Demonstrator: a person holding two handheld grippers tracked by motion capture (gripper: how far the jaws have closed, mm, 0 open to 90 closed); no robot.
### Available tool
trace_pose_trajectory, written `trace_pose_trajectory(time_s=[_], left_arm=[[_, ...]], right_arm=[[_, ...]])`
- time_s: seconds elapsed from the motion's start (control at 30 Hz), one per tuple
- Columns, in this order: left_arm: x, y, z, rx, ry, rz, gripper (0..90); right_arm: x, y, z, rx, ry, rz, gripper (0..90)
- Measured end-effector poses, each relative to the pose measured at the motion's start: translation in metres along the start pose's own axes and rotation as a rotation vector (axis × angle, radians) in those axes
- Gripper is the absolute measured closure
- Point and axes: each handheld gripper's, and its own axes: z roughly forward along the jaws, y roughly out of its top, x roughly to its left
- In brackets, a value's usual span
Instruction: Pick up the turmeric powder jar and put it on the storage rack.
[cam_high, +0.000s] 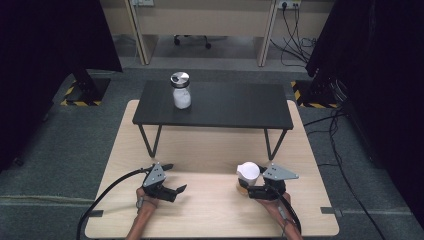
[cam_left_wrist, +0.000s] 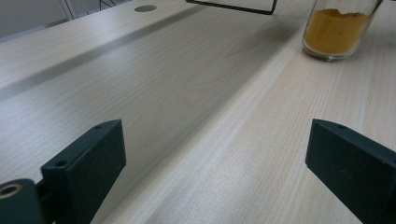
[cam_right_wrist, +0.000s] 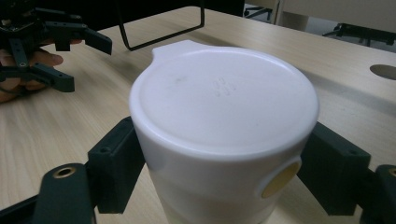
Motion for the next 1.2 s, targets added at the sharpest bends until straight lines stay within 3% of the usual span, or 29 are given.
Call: trace_pose_trajectory(time_s=[0.1, 0.6, 0.77, 0.87, 1.2], left_arm=[[0.0, 0.0, 0.0, 0.0, 0.0, -0.001, 4.2], [0.0, 0.0, 0.0, 0.001, 0.001, -0.002, 4.2], [0.0, 0.0, 0.0, 0.0, 0.001, -0.002, 4.2], [0.0, 0.0, 0.0, 0.0, 0.001, -0.002, 4.2], [0.0, 0.0, 0.0, 0.0, 0.003, -0.001, 4.2]], right_arm=[[0.0, 0.0, 0.001, 0.003, 0.0, -0.009, 29.3], [0.01, 0.001, 0.001, 0.003, -0.04, -0.02, 30.5], [0.011, 0.0, -0.004, -0.025, -0.041, -0.011, 30.4], [0.01, 0.003, -0.006, -0.027, -0.034, 0.007, 30.5], [0.016, 0.018, -0.012, -0.014, -0.038, -0.016, 30.5]])
